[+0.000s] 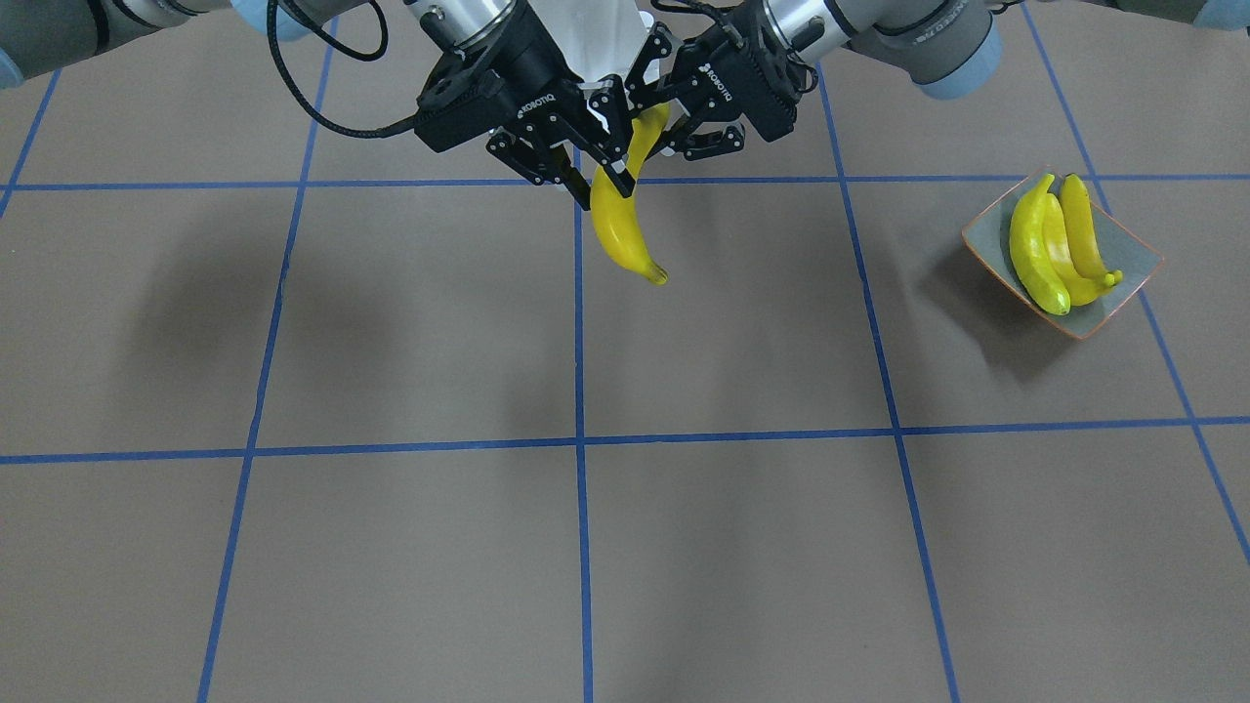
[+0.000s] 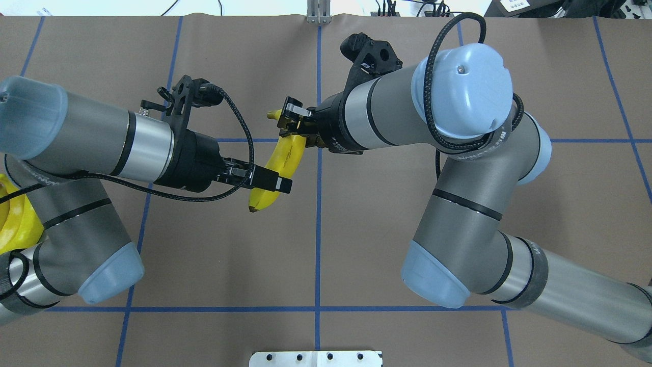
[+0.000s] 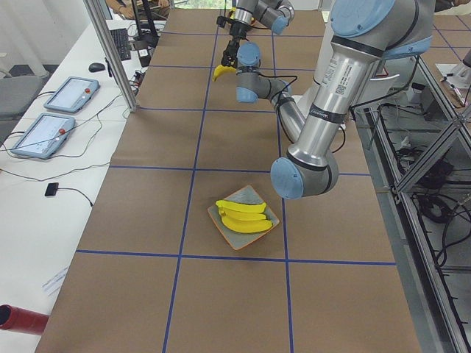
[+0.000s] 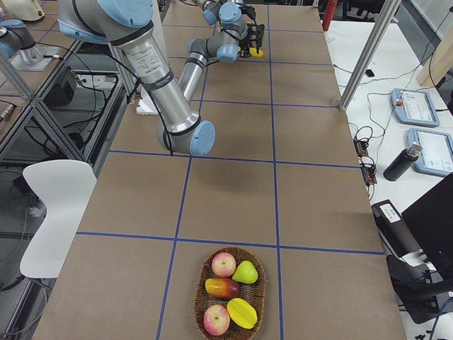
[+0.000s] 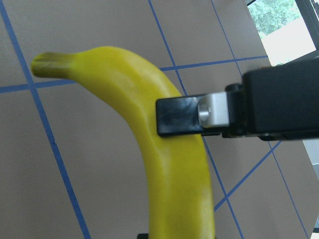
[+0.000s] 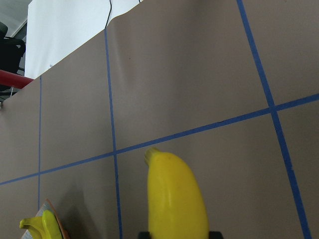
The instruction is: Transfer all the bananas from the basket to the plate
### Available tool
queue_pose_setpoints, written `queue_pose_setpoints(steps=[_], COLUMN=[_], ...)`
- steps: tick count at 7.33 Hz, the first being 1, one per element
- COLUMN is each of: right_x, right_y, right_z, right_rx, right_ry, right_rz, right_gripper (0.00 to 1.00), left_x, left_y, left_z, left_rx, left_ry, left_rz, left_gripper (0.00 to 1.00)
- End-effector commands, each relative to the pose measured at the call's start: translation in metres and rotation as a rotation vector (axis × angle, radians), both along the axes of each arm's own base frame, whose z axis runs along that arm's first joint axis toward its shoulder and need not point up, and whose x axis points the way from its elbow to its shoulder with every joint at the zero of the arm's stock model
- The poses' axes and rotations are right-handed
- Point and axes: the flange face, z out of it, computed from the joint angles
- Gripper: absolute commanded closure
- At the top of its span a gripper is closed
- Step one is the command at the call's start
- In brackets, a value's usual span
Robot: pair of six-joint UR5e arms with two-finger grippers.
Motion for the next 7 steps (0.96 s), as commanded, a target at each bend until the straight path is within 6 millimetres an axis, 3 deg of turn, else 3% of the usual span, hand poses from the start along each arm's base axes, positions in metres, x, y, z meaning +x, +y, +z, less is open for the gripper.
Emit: queue_pose_setpoints(steps=[1, 2, 3, 7], right_x=[0.01, 0.018, 0.023, 0.066], right_y=[0.002, 0.007, 0.003, -0.045], right_z=[-0.005, -0.008, 0.0, 0.107], right_rx=[0.033, 0.044, 0.038, 0.013], right_ry=[-0.008, -0.022, -0.009, 0.186], right_rz=[0.043, 0.043, 0.055, 0.13], right_gripper=[0.0, 0.0, 0.0, 0.0], left_x=[0.0, 0.0, -0.005, -0.046], left_y=[0.0, 0.0, 0.001, 0.021], left_z=[0.006, 0.012, 0.038, 0.165], left_rx=[-0.009, -0.018, -0.047, -0.085], left_ry=[-0.01, -0.02, -0.057, -0.256], left_rz=[0.001, 0.001, -0.006, -0.018], left_gripper=[1.0, 1.0, 1.0, 1.0])
